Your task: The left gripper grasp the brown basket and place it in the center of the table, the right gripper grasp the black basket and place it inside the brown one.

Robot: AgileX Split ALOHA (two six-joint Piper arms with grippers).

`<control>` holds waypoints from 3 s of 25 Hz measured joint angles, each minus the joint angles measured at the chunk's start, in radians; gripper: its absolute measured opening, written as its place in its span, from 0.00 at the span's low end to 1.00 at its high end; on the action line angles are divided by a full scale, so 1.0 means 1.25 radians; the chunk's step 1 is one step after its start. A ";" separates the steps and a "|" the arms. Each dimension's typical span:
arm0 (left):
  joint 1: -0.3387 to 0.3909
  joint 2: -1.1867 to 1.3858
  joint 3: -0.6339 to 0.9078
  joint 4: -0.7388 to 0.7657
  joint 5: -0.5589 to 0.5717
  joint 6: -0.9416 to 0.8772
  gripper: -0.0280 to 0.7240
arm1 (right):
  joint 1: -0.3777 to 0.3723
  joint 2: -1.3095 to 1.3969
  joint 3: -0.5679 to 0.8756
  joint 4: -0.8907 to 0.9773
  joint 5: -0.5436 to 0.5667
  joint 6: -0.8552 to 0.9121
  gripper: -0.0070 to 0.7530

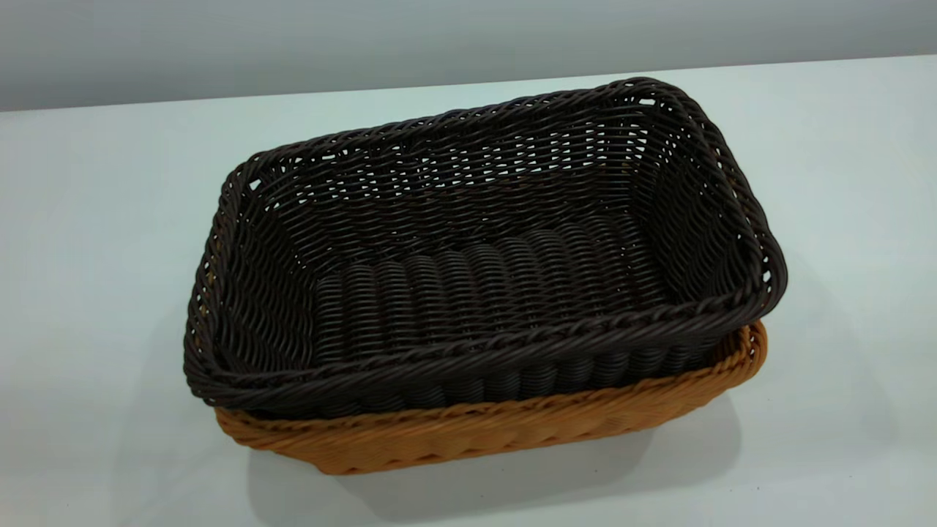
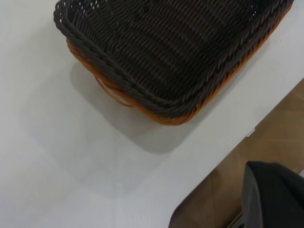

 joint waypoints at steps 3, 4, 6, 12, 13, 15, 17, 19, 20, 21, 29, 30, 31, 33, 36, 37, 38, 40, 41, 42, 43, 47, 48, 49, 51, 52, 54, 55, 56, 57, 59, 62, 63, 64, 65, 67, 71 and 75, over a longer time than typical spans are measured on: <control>0.000 -0.034 0.000 0.010 0.014 0.005 0.04 | 0.000 0.001 0.030 -0.009 0.000 0.002 0.01; 0.000 -0.045 0.000 0.016 0.015 0.006 0.04 | 0.000 0.001 0.029 -0.010 0.000 0.002 0.01; 0.000 -0.067 0.000 0.037 0.015 0.006 0.04 | 0.000 0.001 0.028 -0.008 -0.003 0.002 0.01; 0.000 -0.111 0.000 0.046 0.015 0.007 0.04 | 0.000 0.001 0.028 -0.004 -0.003 0.004 0.01; 0.000 -0.113 0.002 0.044 0.016 0.007 0.04 | 0.000 0.001 0.028 -0.004 -0.002 0.004 0.01; 0.000 -0.122 0.014 0.037 0.035 0.005 0.04 | 0.000 0.001 0.028 -0.004 -0.002 0.004 0.01; 0.000 -0.126 0.025 0.033 0.058 0.003 0.04 | 0.000 0.001 0.027 -0.002 -0.002 0.004 0.01; 0.000 -0.126 0.028 0.033 0.061 0.002 0.04 | 0.000 0.001 0.027 -0.002 -0.002 0.004 0.01; 0.000 -0.126 0.030 0.033 0.063 0.000 0.04 | 0.000 0.001 0.027 -0.002 -0.002 0.004 0.01; 0.000 -0.126 0.033 0.036 0.071 0.000 0.04 | 0.000 0.001 0.027 -0.002 -0.002 0.004 0.01; 0.000 -0.126 0.038 0.037 0.096 0.000 0.04 | 0.000 0.001 0.027 -0.002 -0.002 0.003 0.01; 0.000 -0.126 0.038 0.037 0.096 0.000 0.04 | 0.000 0.001 0.027 -0.002 -0.001 0.003 0.01; 0.000 -0.126 0.038 0.037 0.096 0.000 0.04 | 0.000 0.000 0.027 -0.002 -0.001 0.003 0.01; 0.000 -0.126 0.038 0.037 0.096 0.000 0.04 | 0.000 -0.004 0.027 -0.002 -0.001 0.003 0.01; 0.000 -0.126 0.038 0.037 0.096 0.000 0.04 | -0.027 -0.004 0.027 -0.002 -0.001 0.003 0.01; 0.000 -0.126 0.038 0.037 0.096 0.000 0.04 | -0.043 -0.004 0.027 -0.002 -0.001 0.003 0.01; 0.000 -0.126 0.038 0.037 0.096 0.000 0.04 | -0.064 -0.004 0.027 -0.002 -0.001 0.003 0.01; 0.000 -0.126 0.038 0.037 0.096 0.000 0.04 | -0.112 -0.004 0.027 -0.001 -0.001 0.003 0.01; 0.000 -0.126 0.038 0.037 0.097 0.000 0.04 | -0.140 -0.004 0.027 0.000 -0.001 0.003 0.01; 0.001 -0.126 0.038 0.037 0.097 0.000 0.04 | -0.169 -0.004 0.027 0.000 -0.001 0.003 0.01; 0.007 -0.126 0.038 0.037 0.097 0.000 0.04 | -0.197 -0.004 0.027 0.000 -0.001 0.003 0.01; 0.069 -0.125 0.038 0.038 0.097 -0.001 0.04 | -0.301 -0.004 0.027 0.001 -0.001 0.003 0.01; 0.094 -0.125 0.038 0.038 0.097 -0.001 0.04 | -0.329 -0.004 0.027 0.001 -0.001 0.003 0.01; 0.121 -0.125 0.038 0.038 0.097 -0.001 0.04 | -0.358 -0.004 0.027 0.001 -0.001 0.003 0.01; 0.176 -0.125 0.038 0.038 0.097 -0.001 0.04 | -0.407 -0.004 0.027 0.001 -0.001 0.003 0.01; 0.209 -0.125 0.038 0.038 0.097 -0.001 0.04 | -0.429 -0.004 0.027 0.001 -0.001 0.003 0.01; 0.271 -0.125 0.038 0.038 0.097 -0.001 0.04 | -0.456 -0.004 0.027 0.001 -0.001 0.003 0.01; 0.304 -0.125 0.038 0.038 0.097 -0.001 0.04 | -0.459 -0.004 0.027 0.001 -0.001 0.003 0.01; 0.337 -0.125 0.038 0.038 0.097 -0.001 0.04 | -0.457 -0.004 0.027 0.001 -0.001 0.003 0.01; 0.370 -0.125 0.038 0.038 0.097 -0.001 0.04 | -0.456 -0.004 0.027 0.001 -0.001 0.003 0.01; 0.426 -0.125 0.038 0.038 0.097 -0.001 0.04 | -0.456 -0.004 0.027 0.003 -0.001 0.003 0.01; 0.499 -0.125 0.038 0.037 0.097 -0.001 0.04 | -0.456 -0.004 0.027 0.004 -0.001 0.003 0.01; 0.520 -0.125 0.038 0.037 0.097 -0.001 0.04 | -0.455 -0.004 0.027 0.004 -0.001 0.003 0.01; 0.539 -0.125 0.038 0.037 0.097 -0.001 0.04 | -0.456 -0.004 0.027 0.004 -0.001 0.003 0.01; 0.552 -0.125 0.038 0.037 0.097 -0.001 0.04 | -0.456 -0.006 0.027 0.004 -0.001 0.003 0.01; 0.568 -0.125 0.038 0.037 0.097 -0.001 0.04 | -0.456 -0.015 0.027 0.004 -0.001 0.003 0.01; 0.568 -0.149 0.038 0.037 0.097 -0.001 0.04 | -0.456 -0.070 0.027 0.004 -0.001 0.003 0.01; 0.571 -0.204 0.038 0.037 0.097 -0.001 0.04 | -0.456 -0.139 0.027 0.004 0.000 0.003 0.01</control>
